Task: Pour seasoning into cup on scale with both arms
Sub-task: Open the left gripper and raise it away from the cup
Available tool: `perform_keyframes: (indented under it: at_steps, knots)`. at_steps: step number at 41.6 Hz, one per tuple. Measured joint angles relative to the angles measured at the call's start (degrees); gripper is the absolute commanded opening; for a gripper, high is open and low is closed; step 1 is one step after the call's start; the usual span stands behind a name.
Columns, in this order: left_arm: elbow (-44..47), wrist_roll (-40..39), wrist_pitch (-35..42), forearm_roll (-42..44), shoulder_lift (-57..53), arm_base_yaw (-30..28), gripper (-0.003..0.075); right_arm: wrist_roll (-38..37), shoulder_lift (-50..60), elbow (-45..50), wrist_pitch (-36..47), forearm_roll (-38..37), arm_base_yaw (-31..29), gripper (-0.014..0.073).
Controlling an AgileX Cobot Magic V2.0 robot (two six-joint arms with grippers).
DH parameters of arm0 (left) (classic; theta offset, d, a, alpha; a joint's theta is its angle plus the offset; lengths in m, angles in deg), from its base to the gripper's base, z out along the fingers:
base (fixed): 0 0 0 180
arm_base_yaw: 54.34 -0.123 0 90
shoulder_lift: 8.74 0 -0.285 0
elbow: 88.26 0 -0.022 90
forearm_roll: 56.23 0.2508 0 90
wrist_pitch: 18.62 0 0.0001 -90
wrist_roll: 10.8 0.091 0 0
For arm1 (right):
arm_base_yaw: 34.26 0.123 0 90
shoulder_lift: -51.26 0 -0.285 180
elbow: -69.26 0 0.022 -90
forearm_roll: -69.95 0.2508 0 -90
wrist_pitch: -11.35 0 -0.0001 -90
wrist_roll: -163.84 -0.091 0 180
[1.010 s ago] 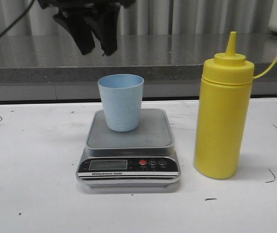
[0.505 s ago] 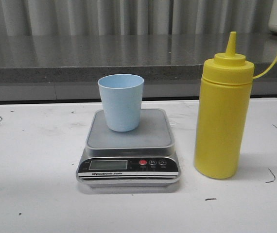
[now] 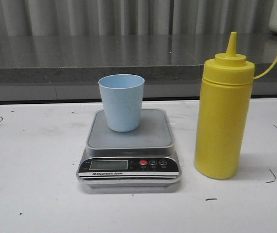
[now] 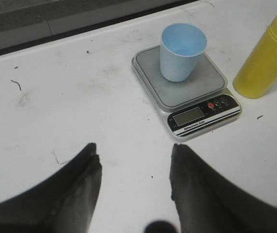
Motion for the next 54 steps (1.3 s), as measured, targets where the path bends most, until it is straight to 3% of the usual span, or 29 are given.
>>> perform_keyframes:
  at_steps: [10,36,42,48,54]
  knots:
    - [4.2,-0.4,-0.3,0.0,-7.1,0.0,0.0334,0.0,0.0,0.0,0.0,0.0,0.0,0.0512]
    - [4.5,-0.5,-0.3,0.0,-7.2,0.0,0.0334,0.0,0.0,0.0,0.7,-0.2,0.3,0.0514]
    - [4.5,-0.5,-0.3,0.0,-7.2,0.0,0.0334,0.1,0.0,0.0,2.0,0.0,4.2,0.0527]
    - [4.5,-0.5,-0.3,0.0,-7.2,0.0,0.0334,0.5,-0.7,0.0,2.4,-0.2,10.1,0.0615]
    - [4.5,-0.5,-0.3,0.0,-7.2,0.0,0.0334,0.5,-2.7,0.0,2.6,-0.2,14.7,0.0615]
